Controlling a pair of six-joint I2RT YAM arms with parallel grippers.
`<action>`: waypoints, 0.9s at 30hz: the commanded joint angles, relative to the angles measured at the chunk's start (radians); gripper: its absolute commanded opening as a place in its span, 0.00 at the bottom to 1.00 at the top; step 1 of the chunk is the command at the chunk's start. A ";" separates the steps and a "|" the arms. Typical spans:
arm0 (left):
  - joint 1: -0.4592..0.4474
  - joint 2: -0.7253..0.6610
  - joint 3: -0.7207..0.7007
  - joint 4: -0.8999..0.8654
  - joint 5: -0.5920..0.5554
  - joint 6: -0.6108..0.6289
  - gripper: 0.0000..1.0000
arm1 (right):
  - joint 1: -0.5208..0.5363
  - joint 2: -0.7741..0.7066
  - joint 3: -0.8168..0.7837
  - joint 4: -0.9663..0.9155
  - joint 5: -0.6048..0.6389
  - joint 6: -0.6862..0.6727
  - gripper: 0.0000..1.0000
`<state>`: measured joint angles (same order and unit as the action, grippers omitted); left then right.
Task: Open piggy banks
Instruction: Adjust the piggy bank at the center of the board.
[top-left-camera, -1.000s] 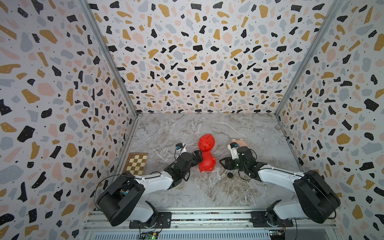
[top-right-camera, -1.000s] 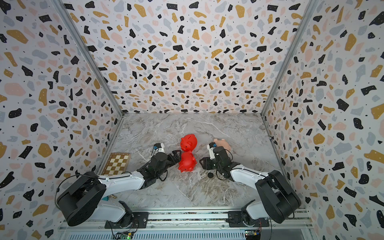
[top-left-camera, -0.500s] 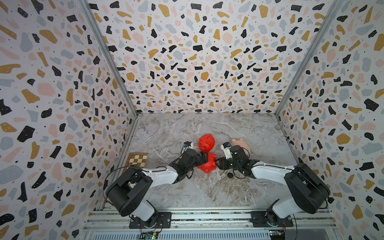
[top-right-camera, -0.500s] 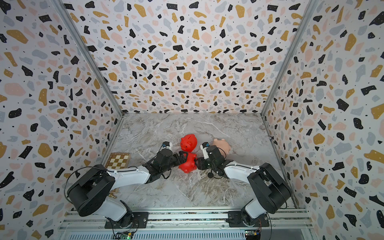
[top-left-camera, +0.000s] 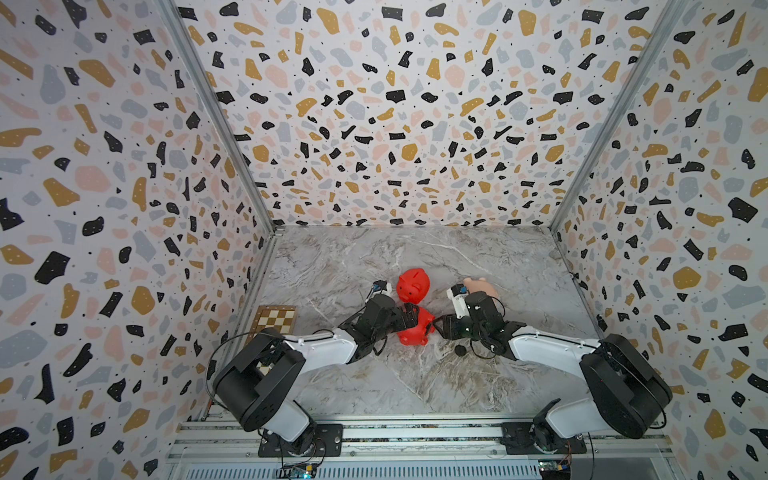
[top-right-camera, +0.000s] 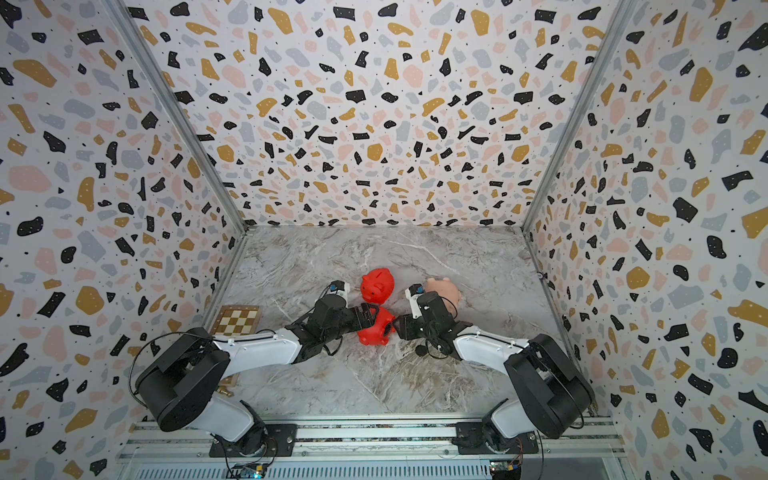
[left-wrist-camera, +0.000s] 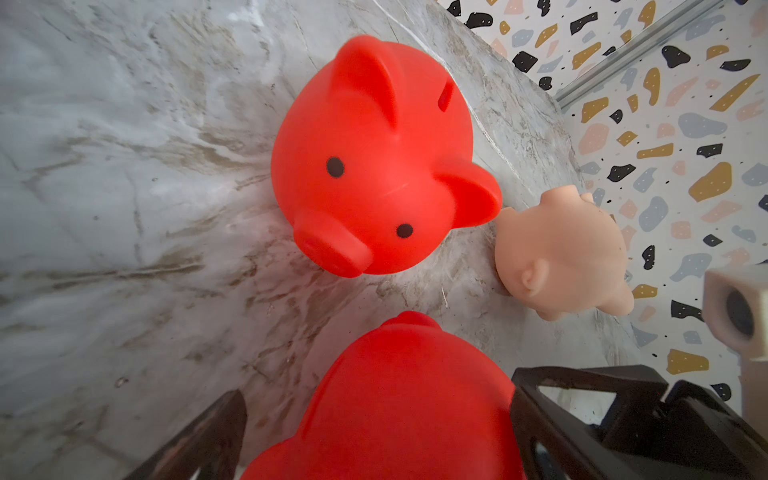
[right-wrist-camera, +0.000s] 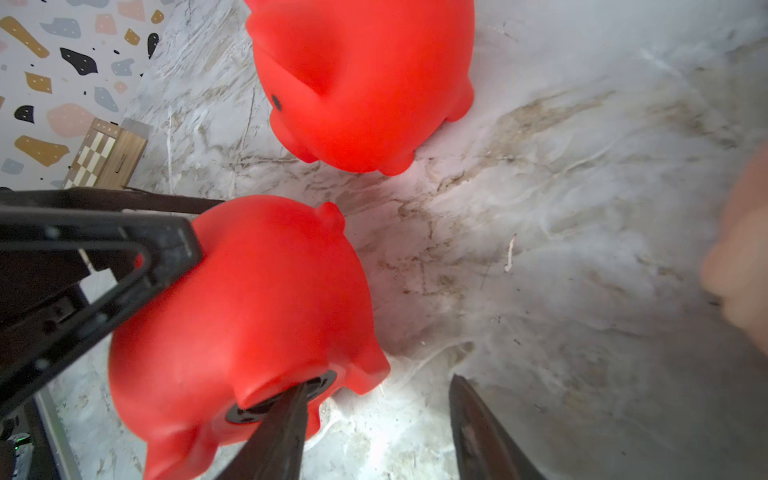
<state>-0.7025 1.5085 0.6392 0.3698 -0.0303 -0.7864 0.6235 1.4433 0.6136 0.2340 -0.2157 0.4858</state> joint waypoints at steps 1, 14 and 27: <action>0.003 -0.055 0.040 -0.115 -0.018 0.110 0.99 | -0.009 -0.039 -0.007 -0.030 0.005 -0.009 0.56; 0.014 0.036 0.343 -0.581 0.130 0.385 0.99 | -0.056 -0.131 -0.055 -0.067 -0.008 -0.010 0.57; 0.013 0.131 0.579 -0.919 0.224 0.439 0.99 | -0.081 -0.171 -0.087 -0.072 -0.013 -0.019 0.59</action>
<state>-0.6949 1.6638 1.1835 -0.4583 0.1722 -0.3725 0.5480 1.3037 0.5335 0.1829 -0.2256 0.4767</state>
